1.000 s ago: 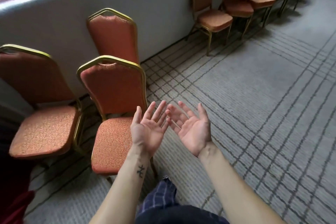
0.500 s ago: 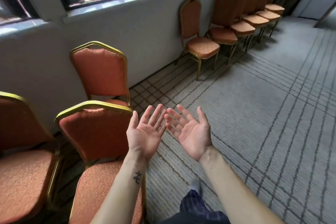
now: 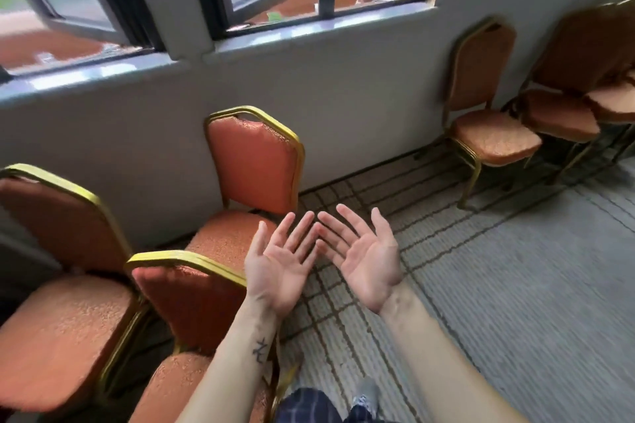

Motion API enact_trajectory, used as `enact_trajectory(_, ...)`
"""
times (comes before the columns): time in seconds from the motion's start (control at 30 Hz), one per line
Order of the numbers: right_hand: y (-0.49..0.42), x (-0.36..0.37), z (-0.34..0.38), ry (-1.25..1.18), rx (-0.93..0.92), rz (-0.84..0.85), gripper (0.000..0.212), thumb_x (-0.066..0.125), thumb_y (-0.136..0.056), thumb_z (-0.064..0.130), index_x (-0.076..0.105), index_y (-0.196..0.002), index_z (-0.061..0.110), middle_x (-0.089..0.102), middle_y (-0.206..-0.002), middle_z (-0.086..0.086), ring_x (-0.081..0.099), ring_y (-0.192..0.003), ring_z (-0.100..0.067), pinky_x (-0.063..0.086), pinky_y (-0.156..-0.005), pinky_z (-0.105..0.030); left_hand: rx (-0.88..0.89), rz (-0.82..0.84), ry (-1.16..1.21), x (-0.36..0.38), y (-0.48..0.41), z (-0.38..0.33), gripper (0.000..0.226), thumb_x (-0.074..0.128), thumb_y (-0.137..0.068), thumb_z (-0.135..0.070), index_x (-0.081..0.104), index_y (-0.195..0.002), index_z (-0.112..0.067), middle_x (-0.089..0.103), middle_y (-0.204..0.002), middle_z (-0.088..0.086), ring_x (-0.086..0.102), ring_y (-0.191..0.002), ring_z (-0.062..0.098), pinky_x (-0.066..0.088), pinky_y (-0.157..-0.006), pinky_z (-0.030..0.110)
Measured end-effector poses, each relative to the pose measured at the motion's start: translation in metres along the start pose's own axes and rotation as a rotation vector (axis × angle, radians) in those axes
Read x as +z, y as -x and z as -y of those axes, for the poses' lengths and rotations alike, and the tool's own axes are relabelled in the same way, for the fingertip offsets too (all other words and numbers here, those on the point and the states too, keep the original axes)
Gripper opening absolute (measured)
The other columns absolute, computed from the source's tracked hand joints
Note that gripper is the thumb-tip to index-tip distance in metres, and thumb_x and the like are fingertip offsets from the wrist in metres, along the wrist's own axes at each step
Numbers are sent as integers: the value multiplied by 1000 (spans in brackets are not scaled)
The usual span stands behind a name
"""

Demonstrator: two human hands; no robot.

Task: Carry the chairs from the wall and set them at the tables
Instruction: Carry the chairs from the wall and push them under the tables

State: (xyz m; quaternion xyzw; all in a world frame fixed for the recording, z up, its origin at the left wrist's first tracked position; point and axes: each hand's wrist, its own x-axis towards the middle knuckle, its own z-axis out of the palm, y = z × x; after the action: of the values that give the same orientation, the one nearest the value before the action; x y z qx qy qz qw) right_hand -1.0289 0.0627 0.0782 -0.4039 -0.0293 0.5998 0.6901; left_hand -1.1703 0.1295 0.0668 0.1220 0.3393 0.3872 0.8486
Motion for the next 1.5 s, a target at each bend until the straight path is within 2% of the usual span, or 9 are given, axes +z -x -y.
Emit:
enact_trajectory(0.17, -67, 30, 20, 51, 128, 74, 62, 33, -105, 54, 48, -147, 11, 66, -135, -20, 63, -126, -34, 39, -116, -50, 147, -89, 93, 4, -38, -33, 61, 41, -104, -54, 48, -148, -12, 64, -140, 17, 60, -132, 36, 35, -120, 52)
enact_trajectory(0.3, -130, 67, 20, 188, 220, 165, 58, 32, -107, 50, 49, -146, 12, 66, -134, -19, 63, -125, -34, 40, -115, -51, 324, -147, 190, -8, -81, -82, 61, 39, -105, -54, 44, -150, -13, 64, -140, 15, 61, -131, 35, 38, -117, 52)
enact_trajectory(0.43, -174, 112, 13, 311, 270, 246, 54, 32, -107, 48, 48, -146, 14, 67, -134, -17, 64, -125, -33, 39, -117, -51, 398, -162, 211, -11, -111, -119, 61, 35, -106, -54, 44, -151, -14, 64, -140, 14, 61, -131, 34, 39, -117, 51)
enact_trajectory(0.63, -214, 181, -18, 448, 422, 411, 52, 32, -107, 44, 51, -145, 14, 67, -134, -15, 64, -125, -30, 39, -117, -50, 539, -253, 307, -26, -106, -161, 62, 35, -106, -56, 44, -152, -14, 65, -140, 14, 61, -131, 32, 43, -112, 46)
enact_trajectory(0.73, -228, 205, -41, 494, 510, 464, 50, 34, -106, 39, 51, -145, 13, 67, -135, -15, 63, -126, -31, 38, -118, -51, 601, -320, 359, -45, -99, -174, 62, 36, -106, -55, 45, -150, -14, 64, -141, 15, 60, -132, 33, 37, -118, 48)
enact_trajectory(0.87, -246, 231, -72, 549, 632, 546, 49, 36, -106, 36, 49, -146, 13, 65, -137, -16, 62, -128, -31, 36, -119, -51, 692, -421, 494, -65, -95, -182, 59, 39, -106, -52, 47, -148, -12, 65, -139, 17, 60, -131, 34, 39, -117, 48)
enact_trajectory(1.13, -278, 267, -152, 752, 940, 690, 49, 39, -105, 34, 46, -148, 11, 66, -136, -16, 64, -126, -32, 39, -117, -49, 875, -665, 745, -109, -92, -185, 59, 39, -106, -51, 47, -148, -10, 66, -137, 18, 59, -132, 33, 31, -122, 51)
enact_trajectory(1.33, -289, 289, -197, 935, 1146, 838, 48, 39, -105, 34, 45, -148, 13, 67, -134, -15, 64, -125, -33, 39, -117, -52, 1032, -808, 889, -116, -92, -178, 62, 34, -107, -54, 43, -152, -12, 66, -138, 14, 55, -136, 31, 26, -124, 51)
enact_trajectory(1.5, -294, 295, -226, 1042, 1280, 969, 46, 45, -102, 32, 51, -143, 11, 68, -133, -17, 65, -124, -34, 40, -116, -52, 1167, -929, 1019, -113, -95, -164, 61, 34, -107, -54, 47, -149, -12, 66, -138, 15, 57, -134, 32, 31, -122, 51)
